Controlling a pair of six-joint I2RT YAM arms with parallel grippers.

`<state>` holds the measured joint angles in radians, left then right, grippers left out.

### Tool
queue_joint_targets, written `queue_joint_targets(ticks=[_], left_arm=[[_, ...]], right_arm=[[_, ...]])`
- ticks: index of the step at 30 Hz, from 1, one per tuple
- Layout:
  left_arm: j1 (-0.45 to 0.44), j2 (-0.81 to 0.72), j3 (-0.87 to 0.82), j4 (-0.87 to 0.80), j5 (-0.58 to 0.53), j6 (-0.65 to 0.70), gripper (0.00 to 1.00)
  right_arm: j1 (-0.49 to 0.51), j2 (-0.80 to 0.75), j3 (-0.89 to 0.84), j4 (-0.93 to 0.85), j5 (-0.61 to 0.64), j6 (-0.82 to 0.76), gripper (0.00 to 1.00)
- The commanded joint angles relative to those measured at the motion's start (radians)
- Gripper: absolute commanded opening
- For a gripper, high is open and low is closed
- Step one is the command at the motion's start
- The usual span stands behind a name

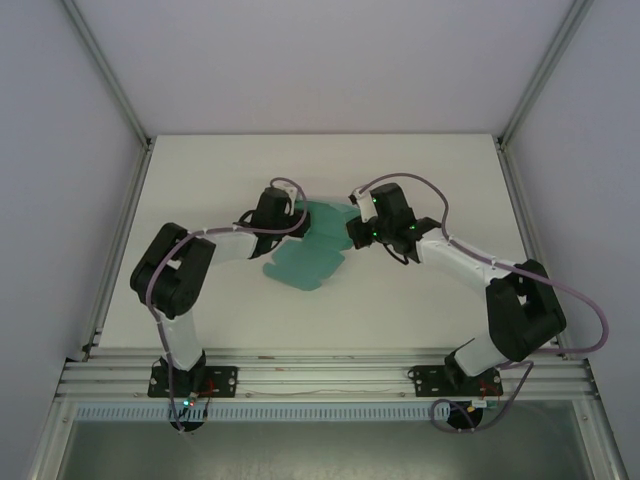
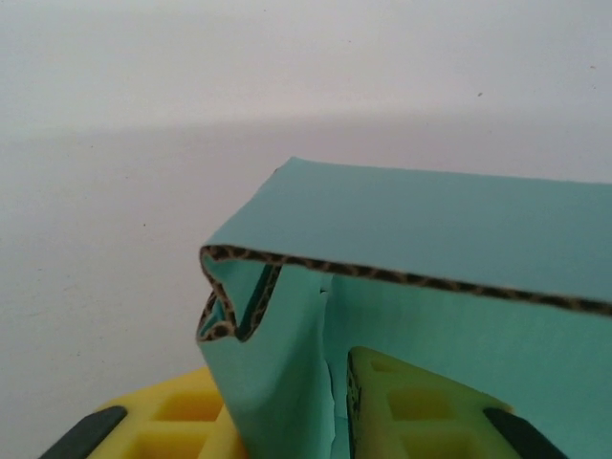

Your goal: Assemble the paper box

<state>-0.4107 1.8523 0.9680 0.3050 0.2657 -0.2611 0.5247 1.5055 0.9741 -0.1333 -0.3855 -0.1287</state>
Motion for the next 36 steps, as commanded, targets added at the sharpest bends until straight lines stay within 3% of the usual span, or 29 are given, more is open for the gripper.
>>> queue_joint_targets(ticks=[1, 7, 11, 14, 17, 22, 23, 30, 36], left_arm=[[-0.001, 0.028, 0.023, 0.033, 0.029, 0.025, 0.21], [-0.007, 0.032, 0.012, 0.067, 0.013, 0.041, 0.07], [-0.019, 0.020, -0.008, 0.102, -0.025, 0.063, 0.04], [-0.029, 0.007, -0.029, 0.138, -0.063, 0.086, 0.02], [-0.044, -0.010, -0.069, 0.216, -0.109, 0.122, 0.02], [-0.063, -0.008, -0.093, 0.268, -0.167, 0.150, 0.02], [-0.065, -0.006, -0.087, 0.253, -0.172, 0.148, 0.02], [-0.096, -0.026, -0.101, 0.220, -0.290, 0.076, 0.00], [-0.117, -0.046, -0.110, 0.177, -0.363, 0.048, 0.00]], right_arm=[[-0.004, 0.008, -0.012, 0.007, 0.000, -0.005, 0.01], [-0.008, 0.000, -0.020, 0.009, 0.007, -0.001, 0.05], [-0.008, -0.029, -0.023, 0.009, 0.013, 0.021, 0.18], [-0.010, -0.064, -0.030, 0.006, 0.007, 0.041, 0.37], [-0.010, -0.113, -0.044, 0.003, 0.017, 0.051, 0.67], [-0.015, -0.212, -0.076, 0.024, 0.049, 0.093, 0.88], [-0.016, -0.232, -0.081, 0.030, 0.082, 0.112, 0.98], [-0.080, -0.293, -0.068, -0.056, 0.335, 0.189, 1.00], [-0.120, -0.206, -0.043, -0.096, 0.299, 0.183, 1.00]])
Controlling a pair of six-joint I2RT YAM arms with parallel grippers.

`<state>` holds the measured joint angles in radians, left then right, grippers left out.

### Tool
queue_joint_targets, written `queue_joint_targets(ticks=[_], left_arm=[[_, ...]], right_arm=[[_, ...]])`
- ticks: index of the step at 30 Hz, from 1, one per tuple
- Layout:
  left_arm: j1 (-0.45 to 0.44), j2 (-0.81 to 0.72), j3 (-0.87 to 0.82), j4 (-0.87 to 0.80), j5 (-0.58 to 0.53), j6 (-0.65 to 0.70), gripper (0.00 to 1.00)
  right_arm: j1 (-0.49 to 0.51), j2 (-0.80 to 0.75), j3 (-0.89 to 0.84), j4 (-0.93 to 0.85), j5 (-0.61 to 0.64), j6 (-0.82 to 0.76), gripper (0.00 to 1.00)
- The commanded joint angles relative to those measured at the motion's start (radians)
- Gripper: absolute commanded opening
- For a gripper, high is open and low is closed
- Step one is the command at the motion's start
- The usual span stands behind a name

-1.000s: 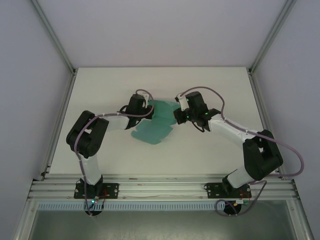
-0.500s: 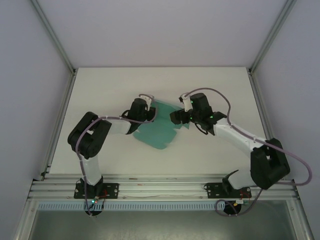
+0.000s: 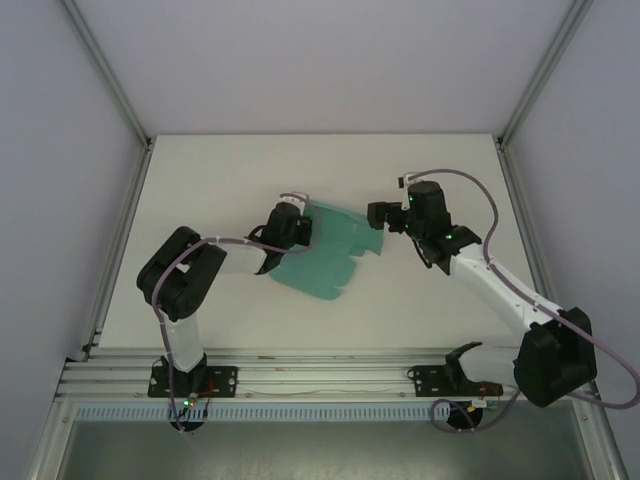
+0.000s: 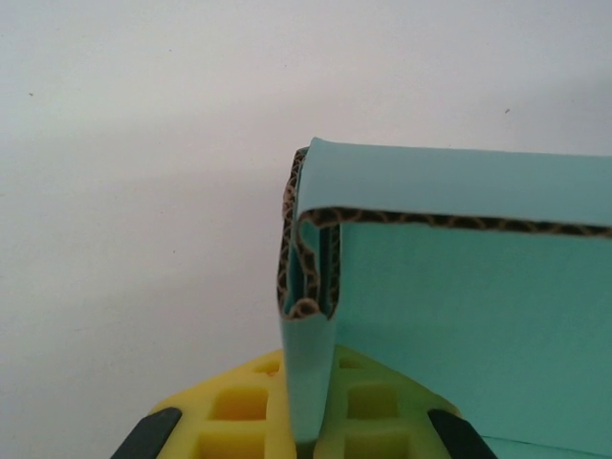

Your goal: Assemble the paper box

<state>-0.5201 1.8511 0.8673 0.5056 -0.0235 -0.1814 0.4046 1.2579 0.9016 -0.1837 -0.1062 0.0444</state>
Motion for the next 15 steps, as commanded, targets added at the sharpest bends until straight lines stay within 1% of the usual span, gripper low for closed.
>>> queue_joint_targets(ticks=[1, 5, 9, 13, 15], left_arm=[[-0.008, -0.048, -0.008, -0.033, -0.082, -0.043, 0.00], [-0.007, -0.064, -0.015, -0.038, -0.091, -0.064, 0.00], [-0.008, -0.067, -0.004, -0.063, -0.099, -0.073, 0.00], [-0.009, -0.067, -0.008, -0.053, -0.070, -0.073, 0.00], [-0.011, -0.066, -0.005, -0.054, -0.059, -0.076, 0.00]], right_arm=[[0.000, 0.062, 0.034, -0.038, 0.010, 0.008, 1.00], [0.000, 0.158, 0.066, -0.025, -0.012, 0.014, 1.00], [0.000, 0.233, 0.094, -0.016, -0.075, -0.002, 1.00], [0.002, 0.266, 0.086, 0.080, -0.153, -0.002, 1.00], [0.003, 0.280, 0.086, 0.131, -0.159, 0.014, 1.00]])
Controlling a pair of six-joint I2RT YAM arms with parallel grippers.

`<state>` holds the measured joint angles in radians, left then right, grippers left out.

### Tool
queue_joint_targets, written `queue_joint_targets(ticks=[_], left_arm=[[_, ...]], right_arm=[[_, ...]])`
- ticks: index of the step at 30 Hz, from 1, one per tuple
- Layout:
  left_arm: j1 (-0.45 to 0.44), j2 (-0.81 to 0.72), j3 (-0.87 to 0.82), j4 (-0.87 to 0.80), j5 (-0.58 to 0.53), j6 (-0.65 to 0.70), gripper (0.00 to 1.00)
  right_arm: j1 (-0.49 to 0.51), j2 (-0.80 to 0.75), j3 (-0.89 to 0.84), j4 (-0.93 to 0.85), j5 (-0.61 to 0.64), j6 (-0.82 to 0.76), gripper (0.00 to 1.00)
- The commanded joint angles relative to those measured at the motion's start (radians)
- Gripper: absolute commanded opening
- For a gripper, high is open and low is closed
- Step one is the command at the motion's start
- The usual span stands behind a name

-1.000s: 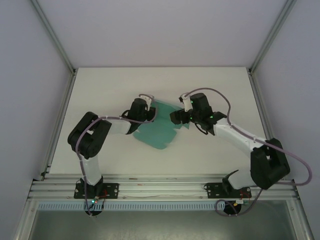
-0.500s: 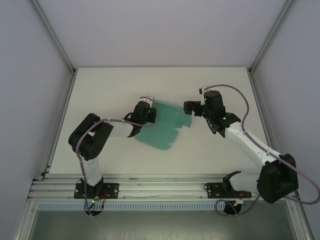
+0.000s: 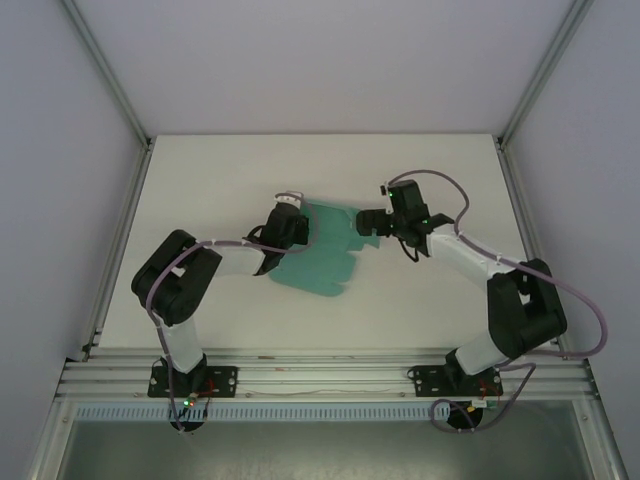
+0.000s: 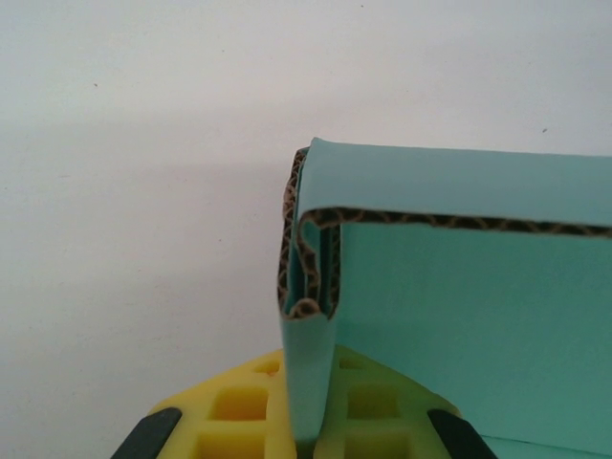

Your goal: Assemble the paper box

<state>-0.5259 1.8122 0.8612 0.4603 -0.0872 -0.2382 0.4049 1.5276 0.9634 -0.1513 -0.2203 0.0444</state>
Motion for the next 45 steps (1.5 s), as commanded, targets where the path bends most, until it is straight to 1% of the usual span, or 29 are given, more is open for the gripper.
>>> queue_joint_targets(ticks=[1, 5, 9, 13, 17, 20, 23, 27, 29, 33, 36, 38, 40, 45], left_arm=[[-0.006, -0.024, 0.006, -0.016, 0.006, -0.022, 0.00], [-0.011, -0.022, 0.017, -0.027, -0.008, -0.053, 0.00], [-0.014, -0.017, 0.044, -0.061, -0.016, -0.119, 0.00], [-0.016, -0.031, 0.059, -0.090, -0.016, -0.162, 0.00], [-0.019, -0.053, 0.065, -0.102, -0.004, -0.164, 0.00], [-0.019, -0.060, 0.068, -0.126, -0.018, -0.163, 0.00], [-0.019, -0.064, 0.075, -0.158, -0.045, -0.167, 0.00], [-0.019, -0.085, 0.083, -0.209, -0.114, -0.183, 0.00], [-0.018, -0.095, 0.089, -0.227, -0.132, -0.173, 0.00], [-0.019, -0.113, 0.088, -0.233, -0.140, -0.168, 0.00], [-0.019, -0.123, 0.096, -0.249, -0.143, -0.171, 0.00], [-0.019, -0.126, 0.101, -0.259, -0.140, -0.165, 0.00], [-0.019, -0.130, 0.101, -0.260, -0.144, -0.171, 0.00], [-0.018, -0.136, 0.114, -0.284, -0.141, -0.175, 0.00]], right_arm=[[0.003, 0.018, 0.023, 0.131, -0.045, 0.028, 1.00], [0.027, 0.040, 0.008, 0.246, 0.000, 0.053, 1.00], [0.077, 0.061, -0.031, 0.379, 0.189, 0.062, 1.00], [0.118, 0.095, -0.051, 0.478, 0.334, 0.109, 1.00], [0.164, 0.120, -0.058, 0.560, 0.425, 0.100, 1.00], [0.168, 0.109, -0.051, 0.548, 0.462, 0.101, 1.00], [0.167, 0.069, -0.059, 0.502, 0.463, 0.082, 1.00], [0.165, -0.017, -0.089, 0.376, 0.448, 0.067, 1.00], [0.162, -0.071, -0.120, 0.311, 0.448, 0.077, 1.00], [0.132, -0.174, -0.172, 0.175, 0.368, 0.104, 1.00], [0.113, -0.229, -0.216, 0.110, 0.321, 0.127, 1.00], [0.102, -0.253, -0.250, 0.096, 0.319, 0.151, 0.99], [0.088, -0.262, -0.276, 0.105, 0.283, 0.165, 1.00], [0.076, -0.214, -0.275, 0.152, 0.233, 0.192, 1.00]])
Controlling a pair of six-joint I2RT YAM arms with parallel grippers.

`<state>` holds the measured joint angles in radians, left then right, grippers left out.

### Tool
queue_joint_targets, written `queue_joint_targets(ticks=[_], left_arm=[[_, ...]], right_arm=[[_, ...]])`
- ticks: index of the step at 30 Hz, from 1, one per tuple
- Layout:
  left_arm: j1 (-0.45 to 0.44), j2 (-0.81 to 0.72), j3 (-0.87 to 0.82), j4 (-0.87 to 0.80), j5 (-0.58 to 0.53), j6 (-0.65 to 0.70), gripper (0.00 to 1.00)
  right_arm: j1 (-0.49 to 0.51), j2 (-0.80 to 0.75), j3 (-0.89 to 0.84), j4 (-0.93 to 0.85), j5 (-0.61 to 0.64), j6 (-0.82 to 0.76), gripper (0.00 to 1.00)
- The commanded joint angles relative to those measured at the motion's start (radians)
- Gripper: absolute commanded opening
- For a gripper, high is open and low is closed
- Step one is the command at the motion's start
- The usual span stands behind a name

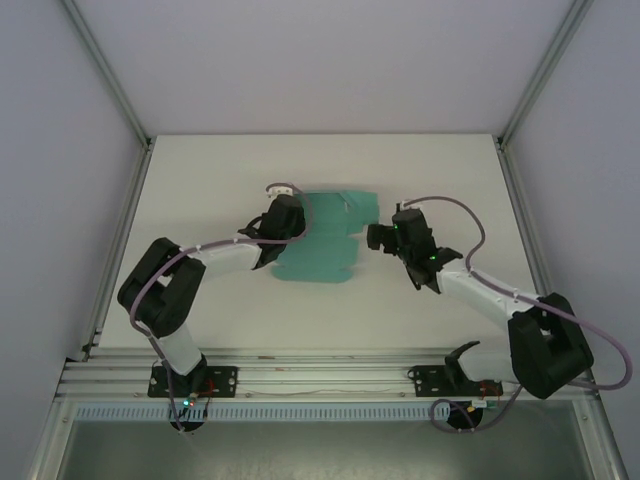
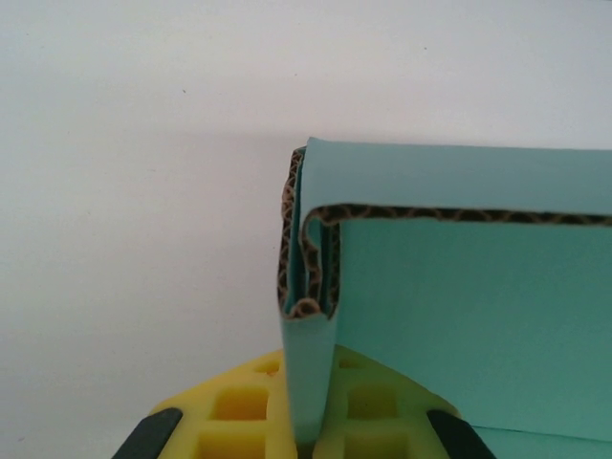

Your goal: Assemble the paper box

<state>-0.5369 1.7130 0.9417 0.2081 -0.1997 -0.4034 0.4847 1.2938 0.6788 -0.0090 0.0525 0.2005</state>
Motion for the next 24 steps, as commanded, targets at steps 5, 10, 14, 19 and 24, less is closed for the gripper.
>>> queue_joint_targets(ticks=[5, 10, 14, 19, 24], left_arm=[[-0.008, -0.041, 0.034, -0.038, -0.016, -0.021, 0.00], [-0.008, -0.050, 0.029, -0.032, -0.009, -0.017, 0.00], [-0.008, -0.045, 0.028, -0.027, 0.008, -0.020, 0.00], [-0.008, -0.035, 0.039, -0.024, 0.026, -0.035, 0.00], [-0.008, -0.016, 0.076, -0.041, 0.051, -0.076, 0.00]], right_arm=[[-0.007, 0.102, 0.057, 0.079, -0.056, 0.045, 1.00], [-0.008, 0.176, 0.110, 0.127, -0.084, 0.031, 1.00], [-0.009, 0.229, 0.156, 0.149, -0.141, 0.024, 1.00], [-0.008, 0.277, 0.188, 0.186, -0.210, 0.015, 1.00], [0.009, 0.330, 0.217, 0.200, -0.210, 0.009, 1.00]])
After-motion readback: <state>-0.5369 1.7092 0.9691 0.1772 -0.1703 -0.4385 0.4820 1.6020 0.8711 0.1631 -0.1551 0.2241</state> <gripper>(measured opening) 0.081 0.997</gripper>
